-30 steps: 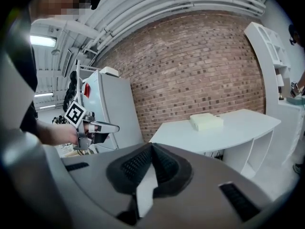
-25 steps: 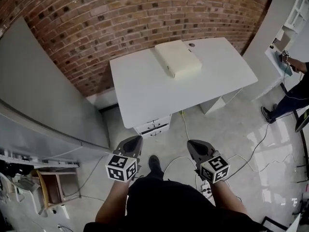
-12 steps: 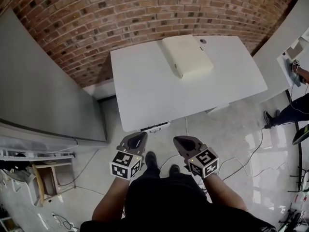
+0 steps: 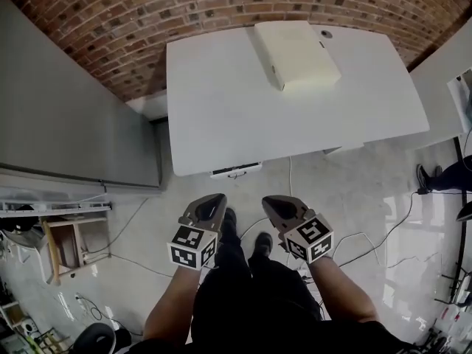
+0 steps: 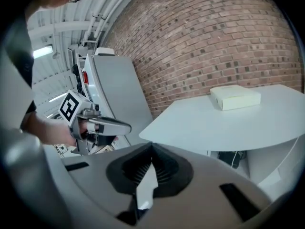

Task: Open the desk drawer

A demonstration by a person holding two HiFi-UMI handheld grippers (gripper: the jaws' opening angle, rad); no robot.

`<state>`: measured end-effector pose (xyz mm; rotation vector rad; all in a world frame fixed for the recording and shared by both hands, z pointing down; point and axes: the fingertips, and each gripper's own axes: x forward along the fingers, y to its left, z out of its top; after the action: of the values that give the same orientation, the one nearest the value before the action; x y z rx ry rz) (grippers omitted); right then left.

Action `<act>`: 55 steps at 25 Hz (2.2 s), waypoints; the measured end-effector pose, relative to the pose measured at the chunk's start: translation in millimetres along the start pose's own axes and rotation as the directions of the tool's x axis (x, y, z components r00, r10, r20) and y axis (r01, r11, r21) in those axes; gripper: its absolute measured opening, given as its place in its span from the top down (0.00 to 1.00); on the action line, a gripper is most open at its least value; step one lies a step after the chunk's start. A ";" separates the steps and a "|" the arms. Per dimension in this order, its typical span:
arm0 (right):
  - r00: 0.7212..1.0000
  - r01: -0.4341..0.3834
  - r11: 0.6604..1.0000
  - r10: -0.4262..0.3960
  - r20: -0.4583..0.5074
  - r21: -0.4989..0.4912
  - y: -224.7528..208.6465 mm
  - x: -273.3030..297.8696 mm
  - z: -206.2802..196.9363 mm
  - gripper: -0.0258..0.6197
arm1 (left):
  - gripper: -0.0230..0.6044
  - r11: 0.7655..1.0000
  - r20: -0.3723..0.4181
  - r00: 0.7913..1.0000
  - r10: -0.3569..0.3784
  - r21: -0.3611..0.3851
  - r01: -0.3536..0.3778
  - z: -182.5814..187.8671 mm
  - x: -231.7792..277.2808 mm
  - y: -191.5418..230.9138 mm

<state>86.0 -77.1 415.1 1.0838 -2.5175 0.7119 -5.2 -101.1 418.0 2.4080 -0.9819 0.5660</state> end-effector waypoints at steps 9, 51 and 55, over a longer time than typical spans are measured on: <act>1.000 -0.002 1.000 0.003 -0.024 0.013 -37.2 40.1 -42.6 0.95 | 0.96 0.999 -0.042 0.999 0.030 0.029 -0.029 -46.7 41.7 13.1; 0.981 -0.020 0.744 -0.114 -0.156 -0.668 -116.5 225.5 -159.5 0.83 | 0.73 0.933 -0.037 0.973 0.228 0.292 -0.208 -176.5 176.0 123.7; 0.977 -0.017 0.665 -0.147 -0.152 -0.747 -117.3 241.9 -160.4 0.83 | 0.73 0.940 -0.042 0.969 0.242 0.258 -0.223 -186.7 167.4 134.4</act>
<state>25.0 -199.9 696.5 0.7281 -2.2073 -0.2562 -29.0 -169.1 693.2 2.4817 -1.2378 0.9072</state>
